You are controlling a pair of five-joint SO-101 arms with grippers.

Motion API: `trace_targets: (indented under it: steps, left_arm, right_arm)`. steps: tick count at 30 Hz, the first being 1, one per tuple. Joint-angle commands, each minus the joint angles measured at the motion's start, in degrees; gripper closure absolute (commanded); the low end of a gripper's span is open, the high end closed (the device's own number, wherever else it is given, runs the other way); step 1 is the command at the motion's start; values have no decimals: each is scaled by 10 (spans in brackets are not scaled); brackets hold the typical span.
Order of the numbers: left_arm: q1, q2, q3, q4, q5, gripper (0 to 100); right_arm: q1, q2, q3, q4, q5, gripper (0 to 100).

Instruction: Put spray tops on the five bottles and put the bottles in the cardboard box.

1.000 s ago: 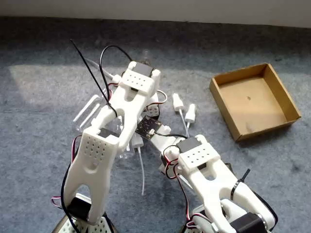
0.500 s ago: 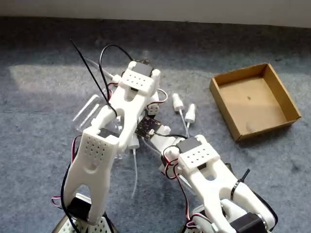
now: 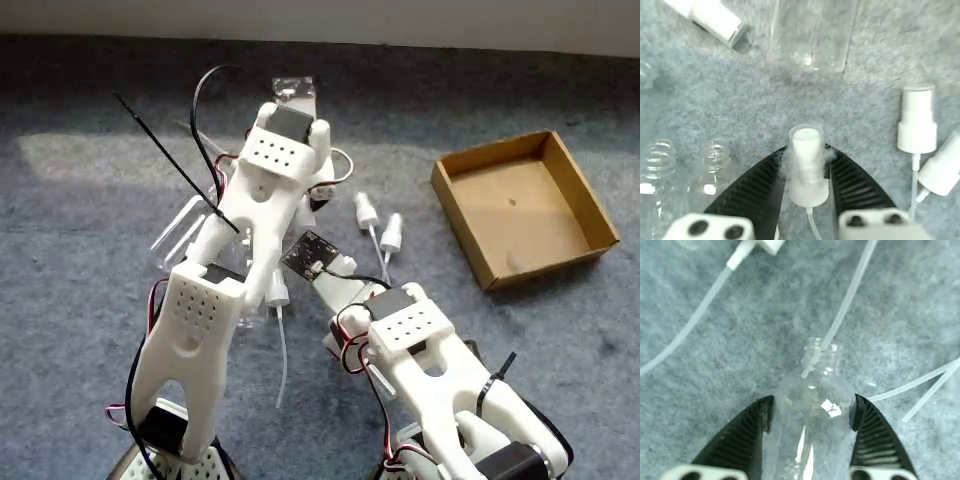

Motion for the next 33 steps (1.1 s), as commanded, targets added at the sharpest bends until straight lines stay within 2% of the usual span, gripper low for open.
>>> trace_targets:
  steps: [1,6,9,14,19,24,28,33]
  left_arm:
    - [-3,-10,-130,28,-3,995]
    - [-5,-10,-209,40,-12,995]
    - [-5,-10,-220,40,-49,995]
    - [-15,-16,-222,40,-59,995]
    - [-35,-88,-218,40,-60,995]
    - [-54,-176,-216,41,-106,995]
    - [-69,-238,-180,41,-111,995]
    - [-86,-334,-85,41,-111,995]
  right_arm:
    - [0,-10,4,-24,-8,877]
    - [0,-10,7,-26,-8,877]
    - [0,-10,7,-26,-8,877]
    - [0,-10,3,-27,-11,877]
    - [0,-10,3,-27,-13,877]
    - [12,-15,-12,-34,-77,876]
    - [40,-67,-42,-32,-78,876]
    - [58,-175,-98,59,-78,875]
